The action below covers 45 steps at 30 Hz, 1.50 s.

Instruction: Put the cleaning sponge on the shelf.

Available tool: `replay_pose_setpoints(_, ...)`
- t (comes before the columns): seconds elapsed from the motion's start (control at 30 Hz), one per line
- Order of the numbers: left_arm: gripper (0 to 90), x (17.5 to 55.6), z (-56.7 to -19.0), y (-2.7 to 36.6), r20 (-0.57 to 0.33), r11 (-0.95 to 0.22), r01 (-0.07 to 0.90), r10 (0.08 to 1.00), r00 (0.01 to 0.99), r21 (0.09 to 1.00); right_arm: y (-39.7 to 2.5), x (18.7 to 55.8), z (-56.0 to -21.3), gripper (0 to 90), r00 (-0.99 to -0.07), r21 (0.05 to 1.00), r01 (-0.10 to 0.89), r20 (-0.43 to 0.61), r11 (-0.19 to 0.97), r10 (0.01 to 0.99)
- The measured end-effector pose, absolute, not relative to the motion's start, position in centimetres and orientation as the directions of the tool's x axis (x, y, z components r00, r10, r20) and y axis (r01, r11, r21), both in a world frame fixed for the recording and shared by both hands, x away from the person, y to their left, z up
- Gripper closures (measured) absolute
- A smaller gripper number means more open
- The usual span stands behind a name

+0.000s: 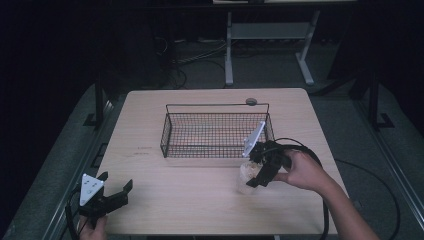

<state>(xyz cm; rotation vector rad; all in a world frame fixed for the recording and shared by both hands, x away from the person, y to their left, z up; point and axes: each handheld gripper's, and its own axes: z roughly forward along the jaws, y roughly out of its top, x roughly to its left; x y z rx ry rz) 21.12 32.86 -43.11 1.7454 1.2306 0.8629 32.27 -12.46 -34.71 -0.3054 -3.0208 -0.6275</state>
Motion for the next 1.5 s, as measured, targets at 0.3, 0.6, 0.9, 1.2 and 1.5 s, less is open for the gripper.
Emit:
replay_pose_setpoints(0.3,13.8,21.1,-43.1,32.8,0.075,-0.192,0.397,0.954,0.292,0.898,-12.5,32.6,-33.9,28.1,-0.98,0.391,0.198,0.073,0.899,0.184)
replay_pose_setpoints(0.6,13.8,21.1,-43.1,32.7,0.074,-0.191,0.4,0.954,0.289,0.896,-12.5,33.1,-33.0,28.1,-0.981,0.386,0.196,0.069,0.902,0.184)
replay_pose_setpoints(0.9,13.8,21.0,-43.1,32.9,0.072,-0.188,0.4,0.955,0.288,0.897,-12.2,33.8,-32.2,28.2,-0.981,0.393,0.197,0.078,0.898,0.181)
replay_pose_setpoints(1.2,13.8,21.1,-43.1,32.8,0.072,-0.189,0.398,0.954,0.291,0.898,-12.0,34.5,-31.5,28.2,-0.979,0.391,0.205,0.081,0.897,0.188)
replay_pose_setpoints(1.5,13.8,21.0,-43.0,32.7,0.077,-0.196,0.4,0.952,0.295,0.895,-11.4,35.5,-30.5,28.2,-0.979,0.396,0.203,0.07,0.895,0.191)
